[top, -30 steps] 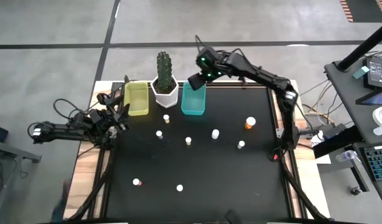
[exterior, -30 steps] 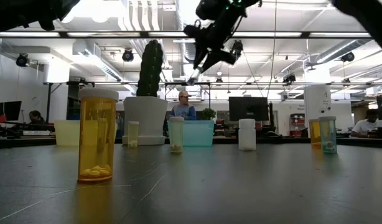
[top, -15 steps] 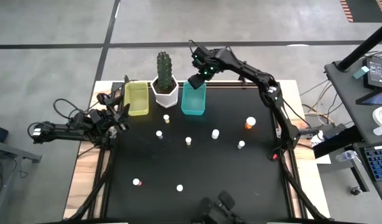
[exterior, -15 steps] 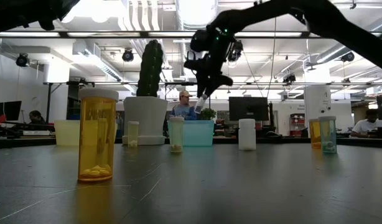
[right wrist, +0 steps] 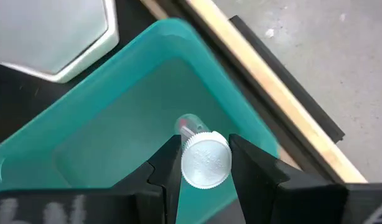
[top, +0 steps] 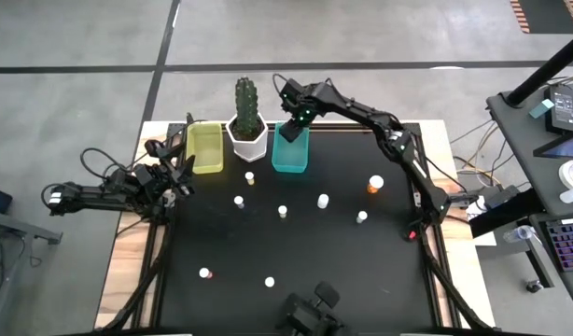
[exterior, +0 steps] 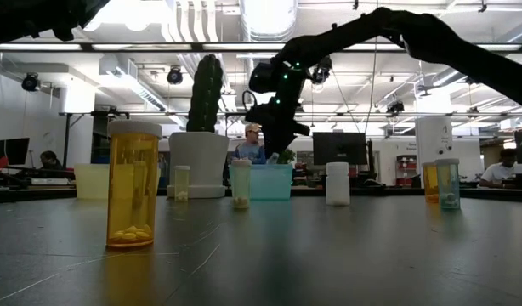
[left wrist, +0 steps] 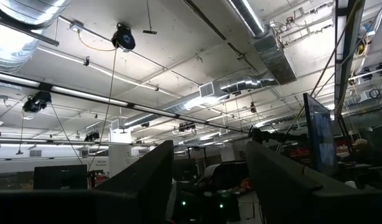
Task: Pick and place medicine bottles into bin by pill shape (circle, oval)
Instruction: Put the light blue tablet bottle into the blue bin, then put the pink tablet bottle into the yellow bin
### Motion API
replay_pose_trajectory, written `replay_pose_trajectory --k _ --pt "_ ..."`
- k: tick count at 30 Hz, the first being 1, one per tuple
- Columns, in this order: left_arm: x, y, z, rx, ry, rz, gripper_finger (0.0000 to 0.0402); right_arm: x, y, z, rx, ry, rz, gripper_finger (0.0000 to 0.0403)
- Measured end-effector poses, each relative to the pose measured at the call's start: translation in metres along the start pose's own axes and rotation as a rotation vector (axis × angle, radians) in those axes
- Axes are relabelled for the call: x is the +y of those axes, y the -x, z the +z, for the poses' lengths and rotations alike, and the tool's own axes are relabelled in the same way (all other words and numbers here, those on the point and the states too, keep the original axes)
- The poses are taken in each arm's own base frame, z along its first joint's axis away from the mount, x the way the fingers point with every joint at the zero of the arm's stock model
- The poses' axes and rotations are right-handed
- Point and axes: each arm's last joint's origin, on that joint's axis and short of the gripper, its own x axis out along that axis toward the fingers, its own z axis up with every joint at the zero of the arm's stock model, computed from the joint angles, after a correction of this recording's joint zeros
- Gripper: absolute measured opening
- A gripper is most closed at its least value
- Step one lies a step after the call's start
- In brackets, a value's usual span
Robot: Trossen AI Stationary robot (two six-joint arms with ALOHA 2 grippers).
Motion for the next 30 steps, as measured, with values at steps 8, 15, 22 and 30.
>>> replay_pose_trajectory --k 8,15,22,30 --pt "0.0 0.0 0.0 0.0 0.0 0.0 0.0187 0.008 -0.018 -0.003 0.027 0.047 -0.074 0.0112" --pt "0.0 0.0 0.0 0.0 0.0 0.0 0.0187 0.008 -0.019 -0.003 0.028 0.039 -0.081 0.012" --pt "0.0 0.0 0.0 0.0 0.0 0.0 0.0187 0.008 -0.023 -0.006 0.043 0.011 -0.083 0.0179" --pt "0.0 0.0 0.0 0.0 0.0 0.0 0.0187 0.008 -0.018 -0.003 0.027 0.004 -0.082 0.0211"
